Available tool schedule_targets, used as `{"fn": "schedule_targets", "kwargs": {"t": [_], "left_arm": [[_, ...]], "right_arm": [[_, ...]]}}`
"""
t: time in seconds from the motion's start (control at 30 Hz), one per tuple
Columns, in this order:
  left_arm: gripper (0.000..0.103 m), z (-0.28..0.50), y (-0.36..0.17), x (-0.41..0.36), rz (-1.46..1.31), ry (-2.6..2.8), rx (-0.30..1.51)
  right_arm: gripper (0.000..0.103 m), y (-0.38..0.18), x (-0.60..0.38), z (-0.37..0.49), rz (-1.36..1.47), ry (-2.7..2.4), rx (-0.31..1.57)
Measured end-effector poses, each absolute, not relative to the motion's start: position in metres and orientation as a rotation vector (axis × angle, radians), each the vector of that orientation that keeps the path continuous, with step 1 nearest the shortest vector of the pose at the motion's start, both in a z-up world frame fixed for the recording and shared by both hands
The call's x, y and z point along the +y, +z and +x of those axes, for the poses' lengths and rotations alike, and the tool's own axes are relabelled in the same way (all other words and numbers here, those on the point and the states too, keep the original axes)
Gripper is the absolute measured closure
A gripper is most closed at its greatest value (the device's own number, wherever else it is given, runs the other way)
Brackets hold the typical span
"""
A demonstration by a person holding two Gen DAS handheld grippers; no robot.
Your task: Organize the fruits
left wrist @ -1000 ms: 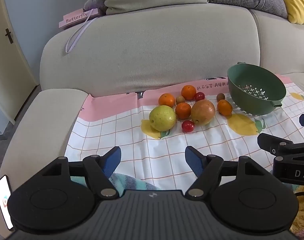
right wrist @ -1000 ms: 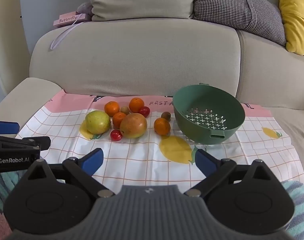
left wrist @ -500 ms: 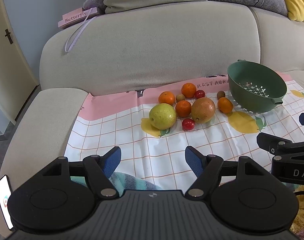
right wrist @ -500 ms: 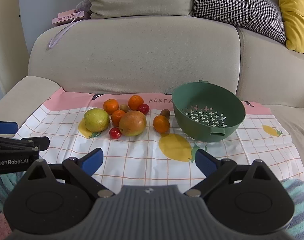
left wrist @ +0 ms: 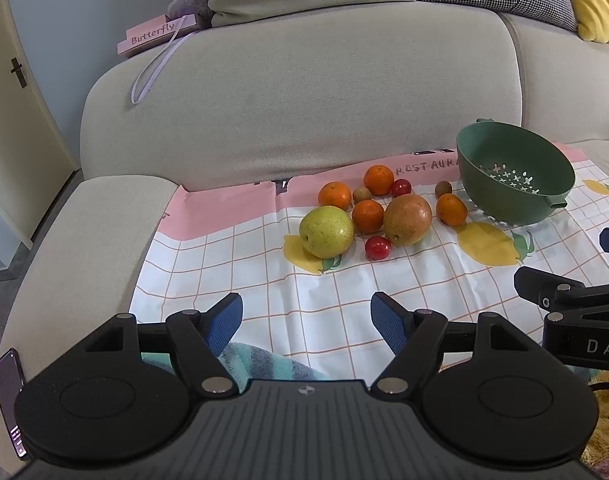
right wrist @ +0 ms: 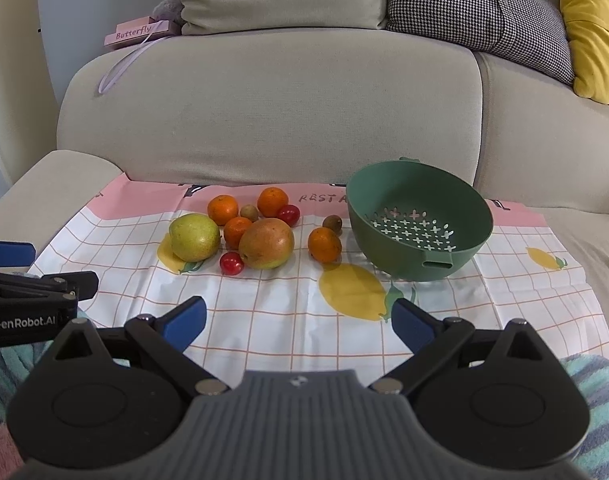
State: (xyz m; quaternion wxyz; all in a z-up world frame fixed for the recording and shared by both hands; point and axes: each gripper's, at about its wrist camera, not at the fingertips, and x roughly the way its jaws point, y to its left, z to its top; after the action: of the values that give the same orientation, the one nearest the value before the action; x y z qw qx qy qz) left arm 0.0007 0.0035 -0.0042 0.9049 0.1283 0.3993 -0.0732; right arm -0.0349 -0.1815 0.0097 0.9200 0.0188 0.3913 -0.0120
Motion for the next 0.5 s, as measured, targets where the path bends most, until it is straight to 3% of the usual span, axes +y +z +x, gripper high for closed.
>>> {"fn": "schedule_targets", "kwargs": {"t": [0.5], "left_arm": [[0.017,0.0002,-0.0036,0.0050,0.263,-0.149,0.825]], "right_arm": [[0.007,0.0079,-0.1824,-0.0347,0.043,-0.027,0.810]]}}
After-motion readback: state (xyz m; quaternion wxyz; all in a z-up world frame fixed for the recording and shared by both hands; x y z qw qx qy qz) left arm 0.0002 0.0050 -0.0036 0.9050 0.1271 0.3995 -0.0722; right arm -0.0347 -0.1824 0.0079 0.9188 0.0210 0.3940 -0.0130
